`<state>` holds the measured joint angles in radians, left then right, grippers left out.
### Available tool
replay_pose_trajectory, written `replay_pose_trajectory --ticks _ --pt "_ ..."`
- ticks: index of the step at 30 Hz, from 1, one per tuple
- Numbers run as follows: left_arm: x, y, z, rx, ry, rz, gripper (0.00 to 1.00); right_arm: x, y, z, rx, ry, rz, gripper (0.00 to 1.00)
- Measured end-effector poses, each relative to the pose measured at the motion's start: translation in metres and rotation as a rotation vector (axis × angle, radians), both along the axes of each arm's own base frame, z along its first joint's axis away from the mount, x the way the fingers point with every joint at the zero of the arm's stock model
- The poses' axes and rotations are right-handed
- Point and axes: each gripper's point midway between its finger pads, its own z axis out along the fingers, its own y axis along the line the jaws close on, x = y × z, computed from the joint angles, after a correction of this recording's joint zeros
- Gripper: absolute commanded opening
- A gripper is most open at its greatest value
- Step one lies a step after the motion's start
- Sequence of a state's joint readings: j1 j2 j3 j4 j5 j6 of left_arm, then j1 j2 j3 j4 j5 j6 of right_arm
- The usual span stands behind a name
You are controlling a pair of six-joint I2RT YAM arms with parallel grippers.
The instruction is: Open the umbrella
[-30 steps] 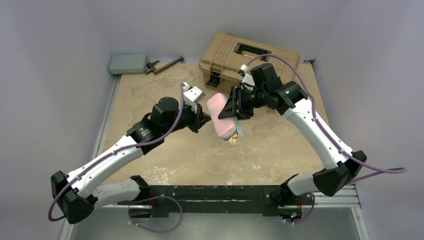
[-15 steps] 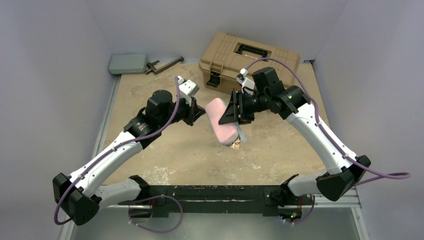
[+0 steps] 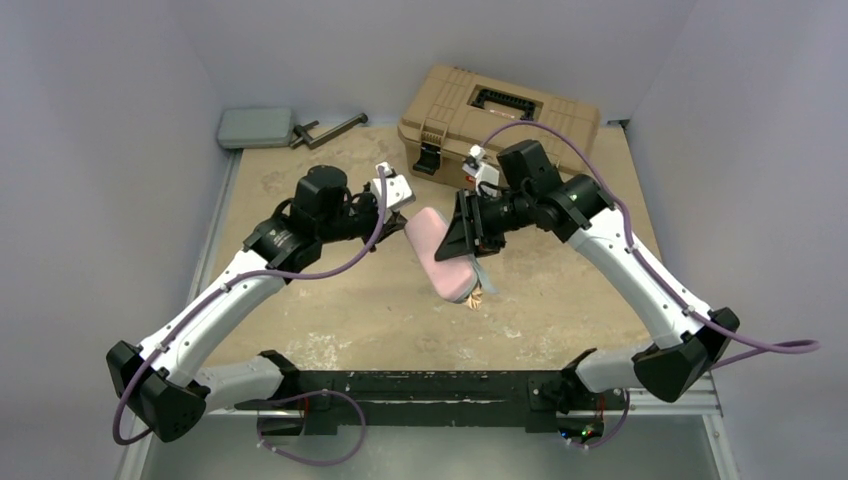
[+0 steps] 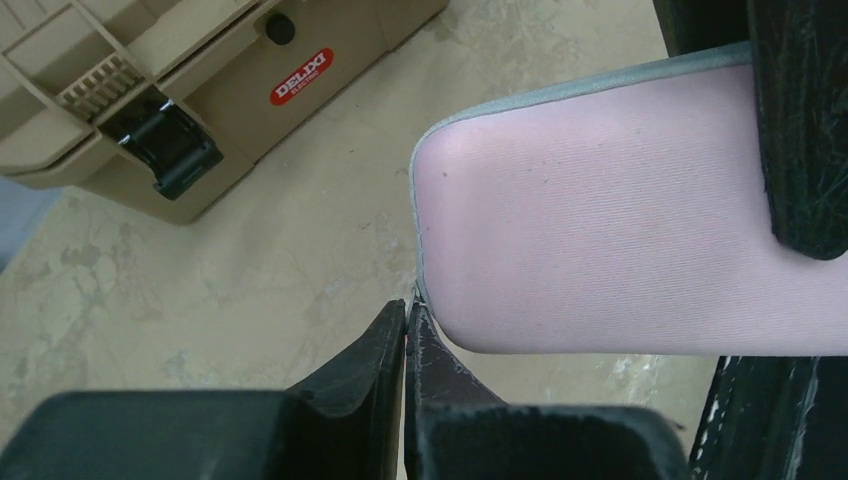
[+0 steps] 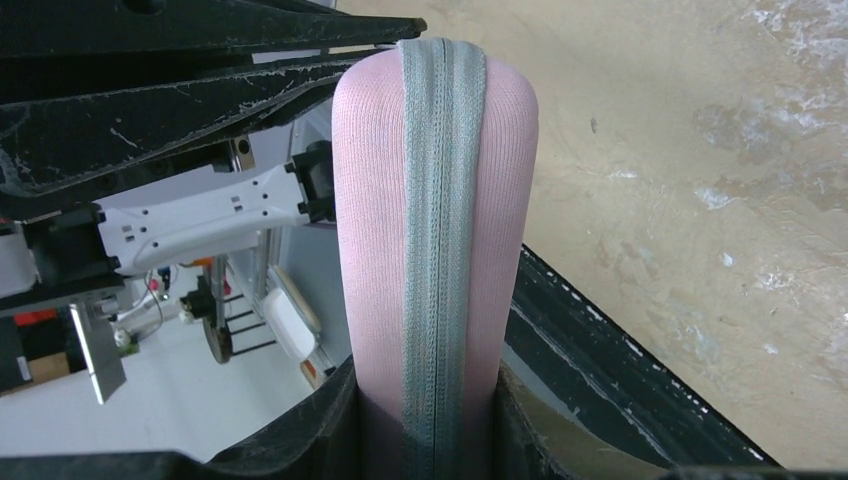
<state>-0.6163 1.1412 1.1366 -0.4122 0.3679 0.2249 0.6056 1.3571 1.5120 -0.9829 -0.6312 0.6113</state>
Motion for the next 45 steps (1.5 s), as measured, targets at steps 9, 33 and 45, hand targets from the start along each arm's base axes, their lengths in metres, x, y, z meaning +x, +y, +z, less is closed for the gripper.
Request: replay_pose_trajectory --ticks 9,33,45 --pt "-0.012 0.007 -0.016 0.141 -0.081 -0.145 0.00 -0.021 0.019 -0.028 -0.074 0.037 0.142 0.00" --pt "-0.066 0.034 -0.004 0.530 -0.459 -0.451 0.00 -0.070 0.060 -0.043 -0.079 0.137 0.423 0.00" --pt "-0.081 0.034 -0.023 0.747 -0.562 -0.628 0.00 -0.076 0.073 -0.064 -0.129 0.223 0.485 0.00"
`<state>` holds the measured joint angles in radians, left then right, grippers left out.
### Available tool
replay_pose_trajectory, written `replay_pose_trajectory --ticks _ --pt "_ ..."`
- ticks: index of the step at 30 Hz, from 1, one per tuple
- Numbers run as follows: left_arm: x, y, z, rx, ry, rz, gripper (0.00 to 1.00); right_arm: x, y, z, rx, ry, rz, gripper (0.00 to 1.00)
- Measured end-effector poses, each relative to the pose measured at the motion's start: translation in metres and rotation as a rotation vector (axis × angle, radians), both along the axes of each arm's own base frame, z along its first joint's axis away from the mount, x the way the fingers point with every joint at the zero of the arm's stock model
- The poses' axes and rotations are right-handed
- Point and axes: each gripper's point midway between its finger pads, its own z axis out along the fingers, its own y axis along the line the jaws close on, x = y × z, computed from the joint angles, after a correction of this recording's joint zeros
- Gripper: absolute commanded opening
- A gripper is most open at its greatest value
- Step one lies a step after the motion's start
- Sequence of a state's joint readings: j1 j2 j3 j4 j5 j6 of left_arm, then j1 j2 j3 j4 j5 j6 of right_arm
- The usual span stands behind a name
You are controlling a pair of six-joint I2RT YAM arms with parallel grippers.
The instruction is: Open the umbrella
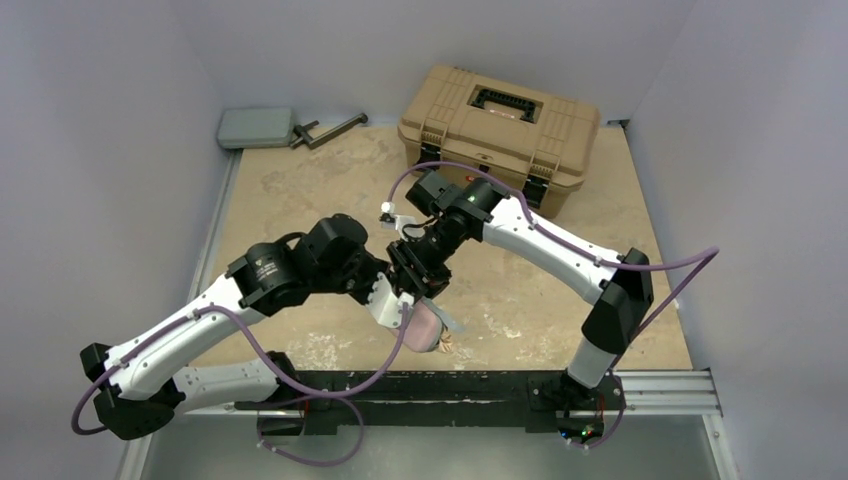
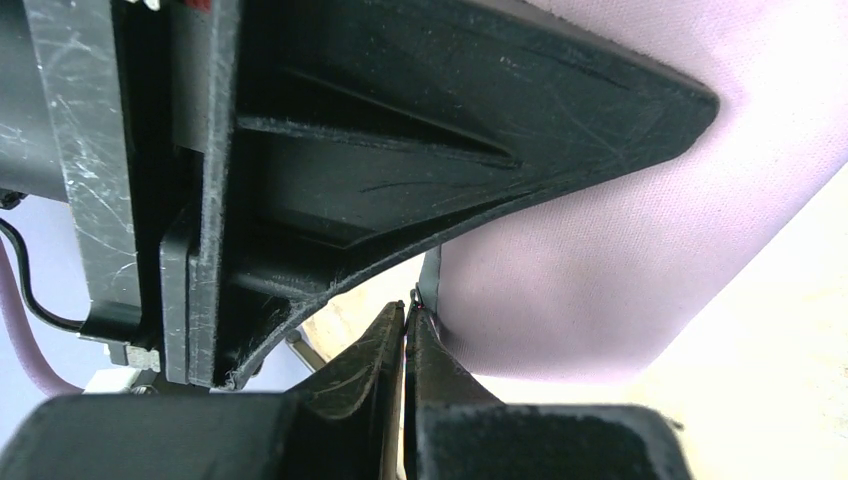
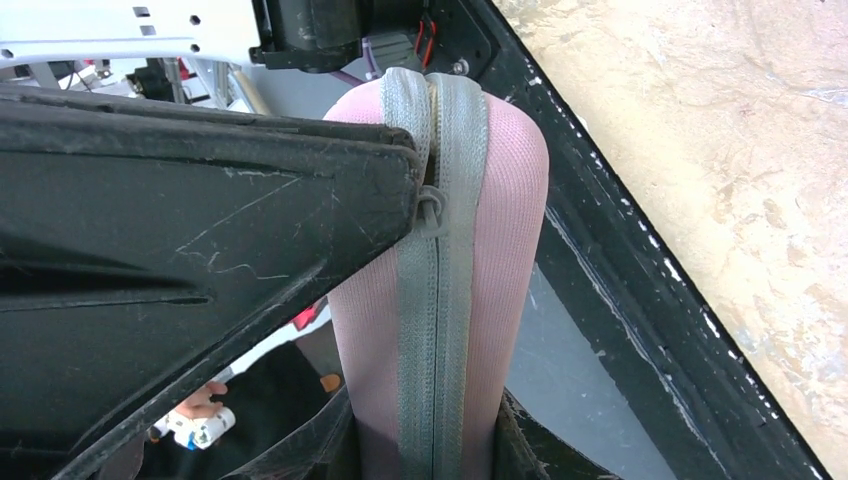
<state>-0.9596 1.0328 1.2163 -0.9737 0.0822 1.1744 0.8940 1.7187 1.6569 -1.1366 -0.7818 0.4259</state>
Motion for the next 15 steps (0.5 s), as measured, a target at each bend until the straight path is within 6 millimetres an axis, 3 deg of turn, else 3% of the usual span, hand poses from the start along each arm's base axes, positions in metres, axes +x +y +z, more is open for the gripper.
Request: replay_pose_trajectory --ticks 9,13,15 --pt "-0.001 0.002 0.014 -0.052 -0.033 0.016 0.00 0.000 0.003 0.010 0.037 -0.015 -0.012 0.00" --pt "0.006 0.001 0.018 -0.069 -0.045 0.060 0.42 0.003 0.004 0.009 0.031 -0.027 -0.030 0.00" --pt "0.013 0.002 0.027 -0.097 -0.075 0.103 0.53 0.005 0.003 0.005 0.003 -0.029 -0.049 0.00"
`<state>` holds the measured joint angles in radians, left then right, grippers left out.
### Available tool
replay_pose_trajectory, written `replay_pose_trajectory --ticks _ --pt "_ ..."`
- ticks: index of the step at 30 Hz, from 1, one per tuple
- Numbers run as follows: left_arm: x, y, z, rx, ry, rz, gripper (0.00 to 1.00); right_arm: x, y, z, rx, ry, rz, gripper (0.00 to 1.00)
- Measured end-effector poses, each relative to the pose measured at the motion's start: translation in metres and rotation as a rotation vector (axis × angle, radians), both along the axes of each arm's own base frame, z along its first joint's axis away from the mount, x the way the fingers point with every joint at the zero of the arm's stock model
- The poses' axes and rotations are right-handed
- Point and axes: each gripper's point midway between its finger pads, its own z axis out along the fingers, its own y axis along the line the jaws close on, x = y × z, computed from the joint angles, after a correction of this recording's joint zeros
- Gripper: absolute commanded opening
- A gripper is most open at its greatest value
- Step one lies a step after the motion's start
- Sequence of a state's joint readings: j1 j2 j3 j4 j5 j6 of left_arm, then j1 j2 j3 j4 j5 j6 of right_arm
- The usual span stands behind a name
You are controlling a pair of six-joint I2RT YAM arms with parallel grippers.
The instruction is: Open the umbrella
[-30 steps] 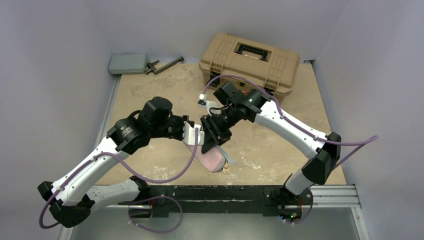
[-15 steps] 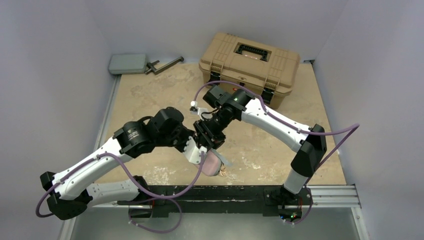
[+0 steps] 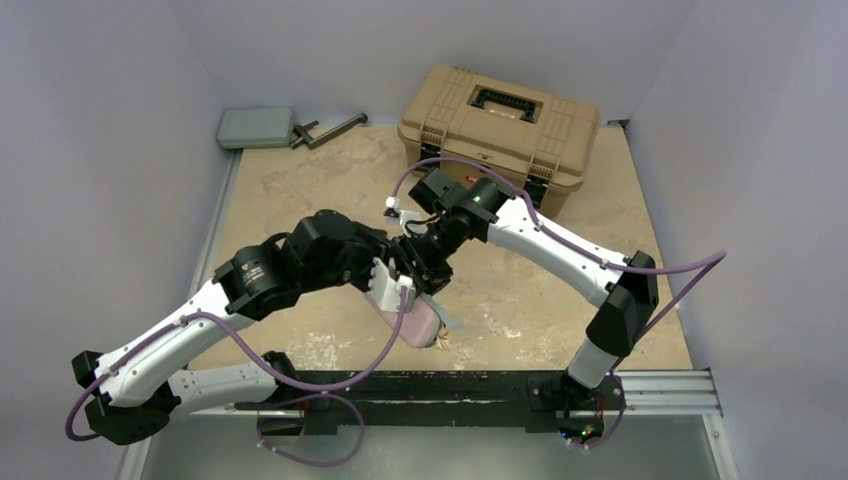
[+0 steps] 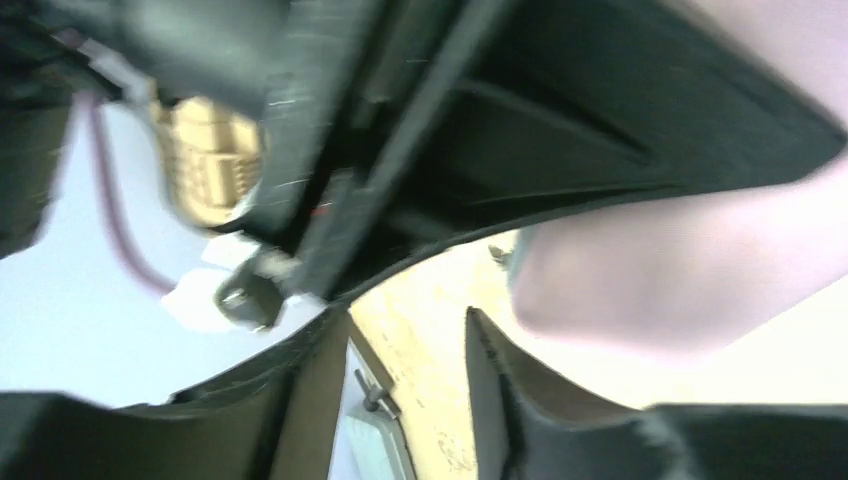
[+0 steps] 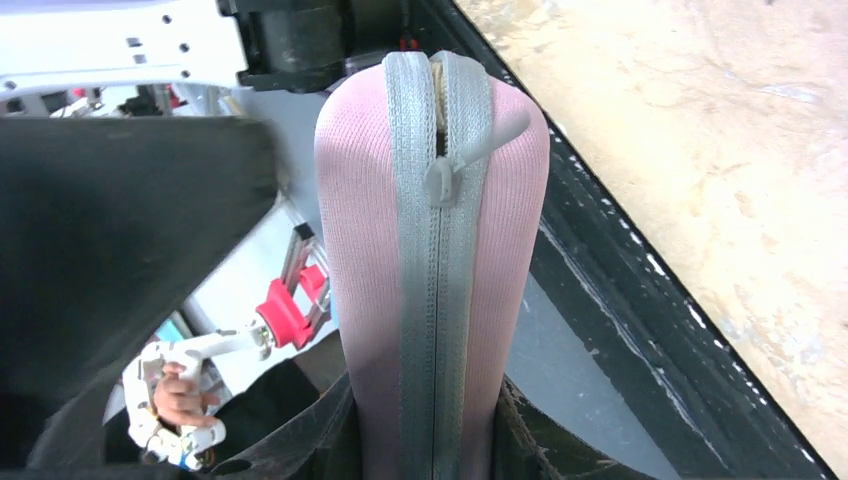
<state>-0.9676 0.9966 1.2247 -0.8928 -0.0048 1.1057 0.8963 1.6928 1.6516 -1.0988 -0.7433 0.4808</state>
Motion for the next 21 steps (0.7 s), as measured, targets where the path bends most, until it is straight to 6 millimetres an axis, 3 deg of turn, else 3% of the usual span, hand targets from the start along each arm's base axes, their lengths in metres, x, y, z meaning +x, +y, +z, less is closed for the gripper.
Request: replay_pose_trajectory --ticks 5,10,15,21 --pt "0.024 0.002 0.031 -0.123 -0.093 0.104 0.69 0.004 -0.003 -0.009 -0.051 -0.011 -0.039 0.00" --pt "0.033 0.017 0.052 -0.211 -0.137 0.186 0.70 0.006 -0.004 -0.014 -0.083 -0.017 -0.065 0.00" --pt "0.035 0.027 0.059 -0.233 -0.150 0.215 0.71 0.015 -0.008 -0.019 -0.113 -0.042 -0.104 0.00" --pt "0.039 0.043 0.063 -0.287 -0.116 0.310 0.74 0.052 -0.027 -0.018 -0.139 -0.096 -0.233 0.00"
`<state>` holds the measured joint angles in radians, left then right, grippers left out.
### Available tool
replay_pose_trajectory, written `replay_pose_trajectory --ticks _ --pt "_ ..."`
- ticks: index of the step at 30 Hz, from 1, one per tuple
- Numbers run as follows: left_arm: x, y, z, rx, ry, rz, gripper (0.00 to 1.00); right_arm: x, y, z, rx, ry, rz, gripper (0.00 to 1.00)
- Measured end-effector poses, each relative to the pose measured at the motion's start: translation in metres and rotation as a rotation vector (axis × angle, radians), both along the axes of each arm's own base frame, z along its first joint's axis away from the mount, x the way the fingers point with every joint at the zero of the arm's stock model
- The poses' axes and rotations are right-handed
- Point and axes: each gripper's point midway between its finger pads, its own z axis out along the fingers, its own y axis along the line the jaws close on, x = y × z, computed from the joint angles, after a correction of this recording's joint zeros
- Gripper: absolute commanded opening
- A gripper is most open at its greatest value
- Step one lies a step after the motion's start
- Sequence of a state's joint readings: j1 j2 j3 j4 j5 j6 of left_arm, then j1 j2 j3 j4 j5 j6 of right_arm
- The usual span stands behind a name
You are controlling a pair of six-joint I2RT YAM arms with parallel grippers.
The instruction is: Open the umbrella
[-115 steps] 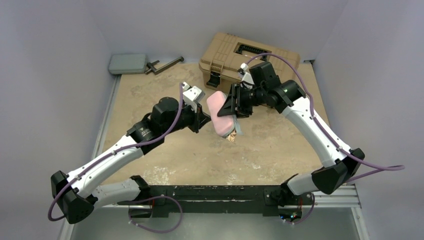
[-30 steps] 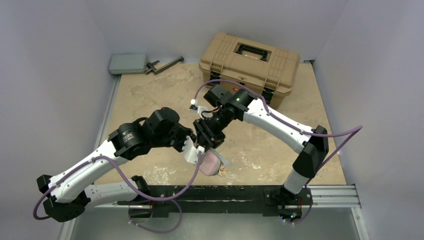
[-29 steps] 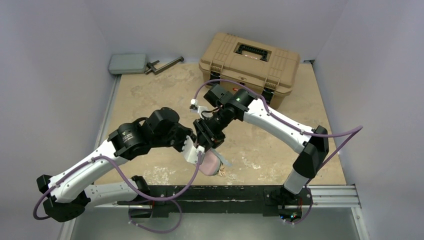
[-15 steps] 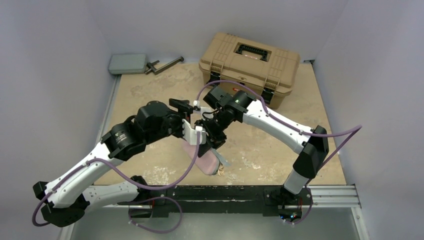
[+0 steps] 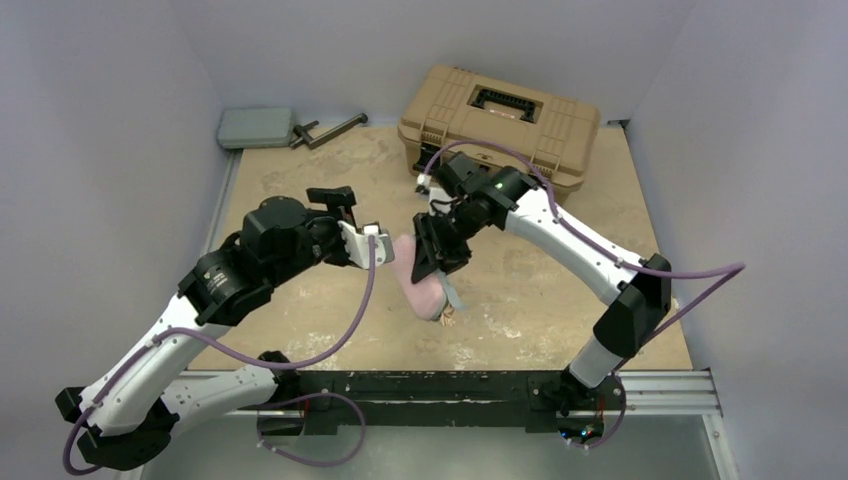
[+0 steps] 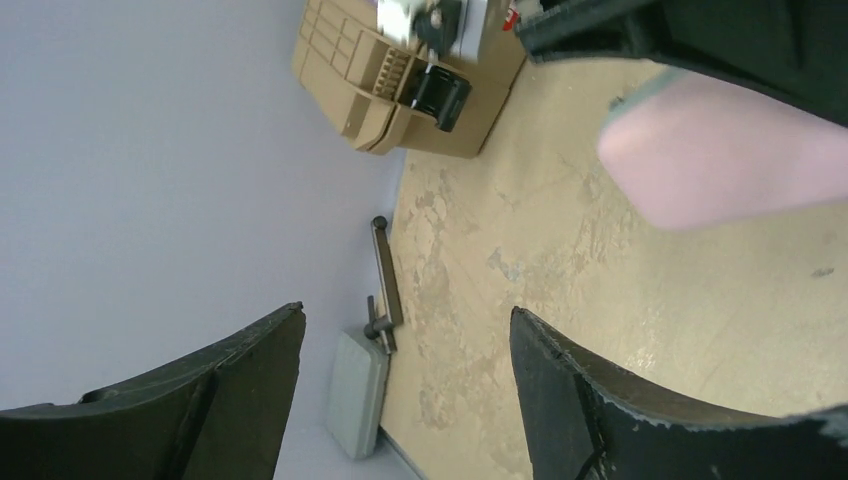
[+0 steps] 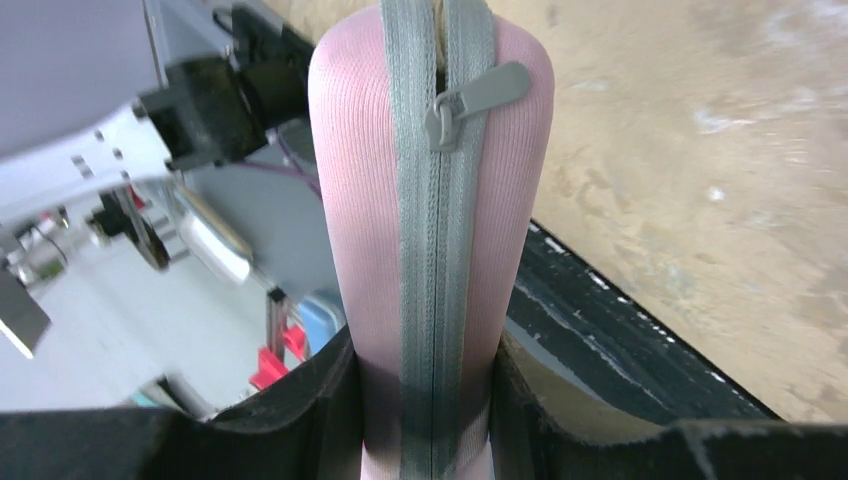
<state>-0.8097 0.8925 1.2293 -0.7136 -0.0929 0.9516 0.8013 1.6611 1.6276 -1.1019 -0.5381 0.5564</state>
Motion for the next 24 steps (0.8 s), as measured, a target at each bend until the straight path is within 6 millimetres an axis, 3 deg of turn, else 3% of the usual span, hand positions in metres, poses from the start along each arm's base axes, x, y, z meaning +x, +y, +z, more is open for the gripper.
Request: replay_pose_trajectory --ticks 7,14,16,18,21,24 --pt "-0.002 0.012 0.034 -0.360 0.152 0.202 0.84 0.063 -0.035 0.019 -0.010 -0.128 -0.240 0.00" --pt "0.002 0.022 0.063 -0.715 0.401 0.491 0.83 0.079 -0.024 0.023 0.032 -0.187 -0.291 0.00" --pt "0.002 0.020 0.055 -0.787 0.486 0.552 0.83 0.084 -0.019 0.016 0.047 -0.191 -0.300 0.00" --pt "-0.001 0.020 0.034 -0.834 0.574 0.617 0.84 0.089 -0.015 0.003 0.050 -0.188 -0.308 0.00" --pt "-0.012 0.021 0.001 -0.883 0.683 0.692 0.84 0.099 -0.005 -0.024 0.051 -0.173 -0.309 0.00" --pt "-0.024 0.024 -0.019 -0.923 0.750 0.736 0.84 0.108 0.006 -0.055 0.066 -0.155 -0.298 0.00"
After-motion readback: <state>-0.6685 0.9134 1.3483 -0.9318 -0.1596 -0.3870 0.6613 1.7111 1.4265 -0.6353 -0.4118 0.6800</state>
